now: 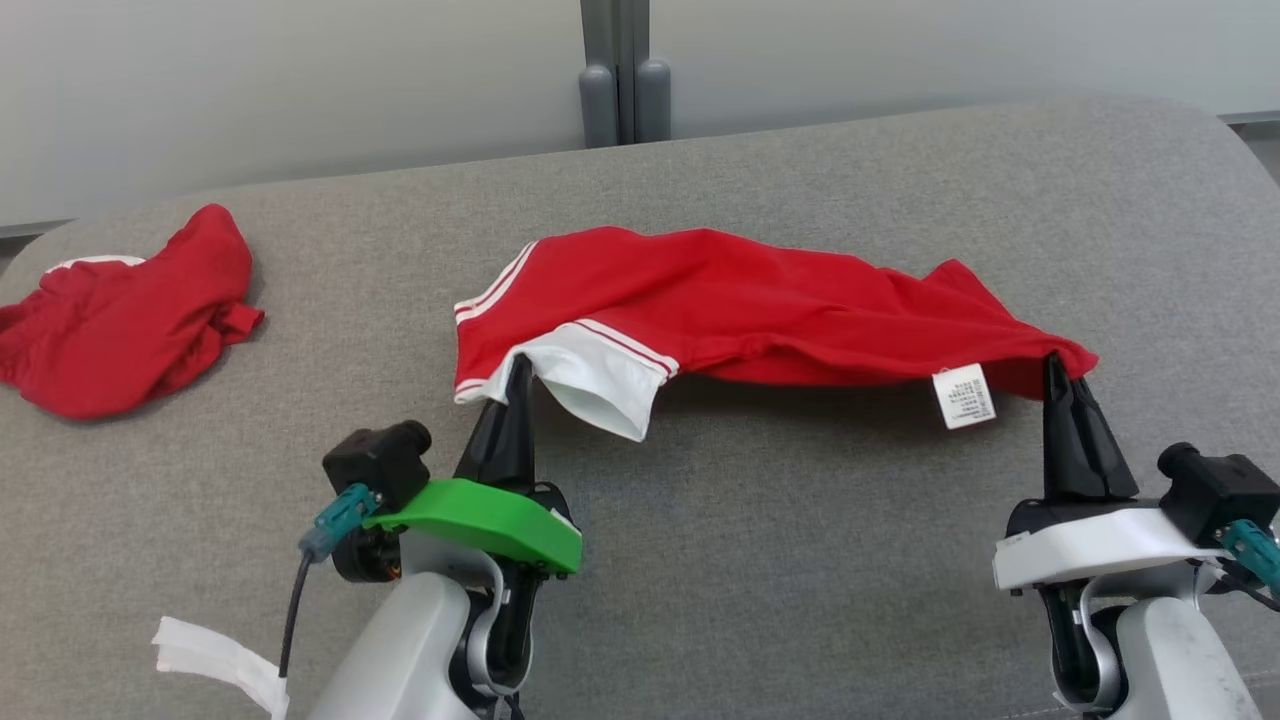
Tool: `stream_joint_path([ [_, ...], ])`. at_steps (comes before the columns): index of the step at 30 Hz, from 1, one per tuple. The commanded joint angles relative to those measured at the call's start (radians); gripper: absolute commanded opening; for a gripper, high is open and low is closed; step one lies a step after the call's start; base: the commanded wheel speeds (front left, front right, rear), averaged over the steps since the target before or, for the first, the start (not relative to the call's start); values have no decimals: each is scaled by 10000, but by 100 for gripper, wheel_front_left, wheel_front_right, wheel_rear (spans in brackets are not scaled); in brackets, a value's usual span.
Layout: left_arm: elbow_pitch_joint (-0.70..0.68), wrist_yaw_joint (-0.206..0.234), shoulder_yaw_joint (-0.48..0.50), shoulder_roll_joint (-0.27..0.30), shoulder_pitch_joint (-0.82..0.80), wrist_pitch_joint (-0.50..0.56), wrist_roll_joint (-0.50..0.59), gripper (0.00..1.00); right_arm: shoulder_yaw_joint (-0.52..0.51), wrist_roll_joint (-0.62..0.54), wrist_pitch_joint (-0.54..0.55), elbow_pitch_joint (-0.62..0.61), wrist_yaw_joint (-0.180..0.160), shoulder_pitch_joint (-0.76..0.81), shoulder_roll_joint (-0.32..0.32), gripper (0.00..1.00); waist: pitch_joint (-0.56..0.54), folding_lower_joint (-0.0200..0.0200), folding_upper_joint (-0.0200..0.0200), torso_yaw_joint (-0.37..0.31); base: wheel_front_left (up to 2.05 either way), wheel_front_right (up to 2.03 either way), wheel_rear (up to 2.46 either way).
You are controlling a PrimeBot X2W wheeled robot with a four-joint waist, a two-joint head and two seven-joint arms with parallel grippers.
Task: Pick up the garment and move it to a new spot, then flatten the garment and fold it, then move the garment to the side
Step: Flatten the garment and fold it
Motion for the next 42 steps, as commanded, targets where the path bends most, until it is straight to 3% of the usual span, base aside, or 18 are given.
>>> stream_joint_path([
  [1,-415,-39,222,44,169,-8,217,0,-78,-85,-5,-368,-7,138,-17,0,-279,-1,0,-42,0,0,0],
  [8,-3137,-18,1161,146,559,-8,1068,0,-388,-328,11,-2419,-7,263,-18,0,-999,-1,0,-116,0,0,0],
  [15,-6120,330,1611,926,152,230,1792,0,-438,-988,771,-5269,-7,119,-18,0,-1419,-1,0,-233,0,0,0],
  [22,-8799,790,1995,1882,-512,1515,2411,0,-496,-1495,1758,-7655,-8,93,-18,0,-1506,-1,0,-407,0,0,0],
  [26,-9387,933,2047,2208,-912,2297,2544,0,-507,-1580,2245,-8210,-7,70,-29,0,-1281,-1,0,-461,0,0,0],
  [31,-9010,853,1871,2145,-1513,3019,2139,0,-441,-1405,2600,-7921,-7,-249,-45,0,-561,-1,0,-532,0,0,0],
  [35,-7972,531,1811,2072,-2615,3410,1820,0,-141,-1210,2522,-6906,-7,-1234,-171,0,505,-1,0,-578,0,0,0],
  [42,-4487,-80,1908,1979,-6716,3754,2127,0,457,-1379,2079,-3215,-4,-5572,-805,0,2508,-1,0,-610,0,0,0],
])
